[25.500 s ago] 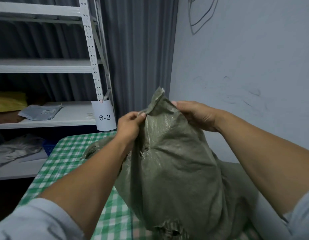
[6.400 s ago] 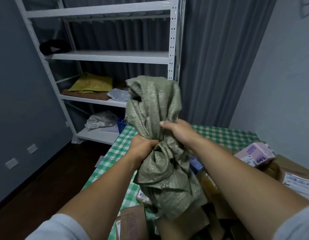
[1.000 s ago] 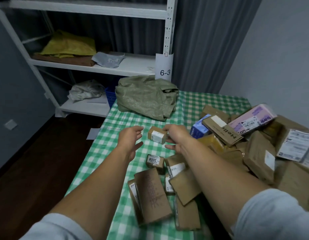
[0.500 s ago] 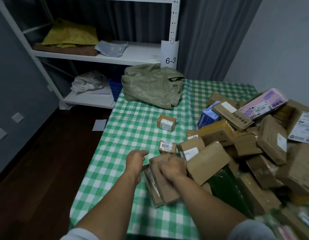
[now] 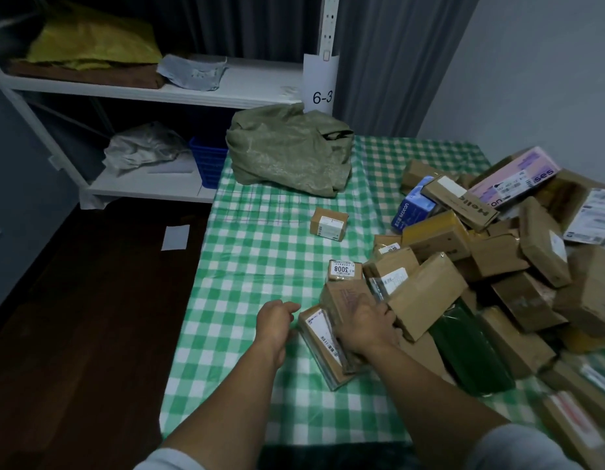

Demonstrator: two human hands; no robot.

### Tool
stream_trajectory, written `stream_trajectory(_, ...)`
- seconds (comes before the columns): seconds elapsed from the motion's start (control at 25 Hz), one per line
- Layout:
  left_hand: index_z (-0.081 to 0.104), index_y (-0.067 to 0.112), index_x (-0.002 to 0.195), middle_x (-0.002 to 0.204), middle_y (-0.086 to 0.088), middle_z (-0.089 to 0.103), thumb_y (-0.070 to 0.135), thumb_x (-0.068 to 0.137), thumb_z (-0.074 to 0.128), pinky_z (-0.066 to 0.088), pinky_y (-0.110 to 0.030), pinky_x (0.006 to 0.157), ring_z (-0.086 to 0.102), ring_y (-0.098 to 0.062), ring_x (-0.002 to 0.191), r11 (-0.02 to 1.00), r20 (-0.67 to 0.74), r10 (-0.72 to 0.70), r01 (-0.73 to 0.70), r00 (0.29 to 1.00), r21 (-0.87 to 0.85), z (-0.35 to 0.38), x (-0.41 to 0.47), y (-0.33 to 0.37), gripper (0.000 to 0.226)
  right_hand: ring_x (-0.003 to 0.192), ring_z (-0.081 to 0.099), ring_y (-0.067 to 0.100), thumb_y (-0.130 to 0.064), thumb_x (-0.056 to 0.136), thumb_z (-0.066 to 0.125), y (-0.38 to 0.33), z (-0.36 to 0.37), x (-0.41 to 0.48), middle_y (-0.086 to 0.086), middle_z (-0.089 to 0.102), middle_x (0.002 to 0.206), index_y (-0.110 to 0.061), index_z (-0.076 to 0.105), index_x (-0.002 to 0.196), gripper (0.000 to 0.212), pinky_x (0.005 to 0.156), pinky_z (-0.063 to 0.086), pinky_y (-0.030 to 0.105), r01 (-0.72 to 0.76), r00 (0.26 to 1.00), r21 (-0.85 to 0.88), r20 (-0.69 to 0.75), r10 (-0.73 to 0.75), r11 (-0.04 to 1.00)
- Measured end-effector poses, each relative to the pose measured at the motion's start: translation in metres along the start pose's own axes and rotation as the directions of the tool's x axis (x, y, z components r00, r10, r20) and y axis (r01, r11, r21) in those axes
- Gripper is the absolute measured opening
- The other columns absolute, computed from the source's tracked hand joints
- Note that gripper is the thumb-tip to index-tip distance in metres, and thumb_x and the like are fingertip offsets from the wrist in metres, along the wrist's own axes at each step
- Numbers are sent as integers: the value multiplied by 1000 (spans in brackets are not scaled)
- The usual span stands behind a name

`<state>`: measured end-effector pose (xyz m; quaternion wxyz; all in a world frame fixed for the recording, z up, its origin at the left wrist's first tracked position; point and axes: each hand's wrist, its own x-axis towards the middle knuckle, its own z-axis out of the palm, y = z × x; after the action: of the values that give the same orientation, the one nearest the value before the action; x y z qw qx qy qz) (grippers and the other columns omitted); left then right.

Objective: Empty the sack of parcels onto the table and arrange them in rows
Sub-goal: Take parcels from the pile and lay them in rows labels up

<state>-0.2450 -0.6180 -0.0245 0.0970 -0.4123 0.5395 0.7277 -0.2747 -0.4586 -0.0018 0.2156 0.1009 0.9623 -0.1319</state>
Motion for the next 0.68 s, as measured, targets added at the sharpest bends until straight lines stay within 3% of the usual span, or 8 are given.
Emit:
stream_trajectory(0.08, 62, 8, 117, 121, -12, 63, 16, 96, 60, 52, -44, 90, 59, -23, 110, 1000, -6, 16, -16, 1000, 5, -2, -1, 4, 23, 106, 57, 29, -49, 80, 74, -10, -17, -2, 11, 61, 129, -18, 54, 134, 66, 85, 48, 34, 3, 996, 401, 85, -41, 916)
stream_trajectory(0.16, 68, 10, 107, 107, -11, 71, 25, 99, 56, 54, -37, 76, 66, -24, 95, 997, 60, -32, 36, 998, -61, -1, -10, 12, 21, 90, 67, 29, -38, 90, 65, -22, -25, -3, 12, 74, 114, -10, 67, 124, 44, 83, 52, 34, -186, 930, 806, 330, -165, 563)
stream_trajectory(0.24, 73, 10, 108, 102, -14, 76, 38, 100, 52, 56, -39, 75, 71, -32, 88, 977, 246, -117, 157, 962, -147, -2, -19, 17, 36, 89, 70, 32, -35, 95, 55, -25, -18, -9, 18, 74, 113, -8, 71, 116, 38, 93, 50, 43, -370, 864, 895, 430, -263, 250)
stream_trajectory(0.32, 72, 10, 118, 111, -17, 75, 41, 99, 52, 57, -44, 81, 71, -35, 91, 963, 351, -128, 201, 928, -181, -12, -20, 18, 41, 87, 69, 33, -35, 96, 50, -26, -6, -13, 21, 72, 112, -5, 71, 115, 41, 92, 50, 45, -424, 855, 898, 439, -277, 116)
stream_trajectory(0.48, 61, 11, 131, 115, -16, 73, 24, 96, 53, 59, -41, 73, 71, -32, 86, 960, 392, -72, 171, 917, -223, -36, -21, 17, 38, 84, 70, 33, -35, 98, 40, -32, 6, -23, 21, 73, 99, -6, 74, 99, 45, 90, 51, 47, -420, 853, 904, 425, -302, 84)
stream_trajectory(0.6, 58, 17, 131, 114, -15, 74, 14, 96, 51, 59, -42, 72, 72, -32, 87, 957, 364, -19, 122, 931, -264, -47, -24, 13, 36, 80, 73, 38, -23, 96, 44, -44, 12, -25, 25, 75, 94, -1, 73, 91, 36, 80, 57, 50, -308, 922, 924, 349, -170, 226)
stream_trajectory(0.68, 57, 19, 128, 111, -14, 75, 9, 96, 52, 58, -44, 76, 73, -32, 89, 959, 307, 9, 79, 952, -273, -52, -22, 10, 34, 78, 71, 43, -13, 91, 45, -51, 16, -22, 30, 72, 95, 3, 67, 86, 27, 67, 57, 44, -207, 969, 905, 243, -52, 371)
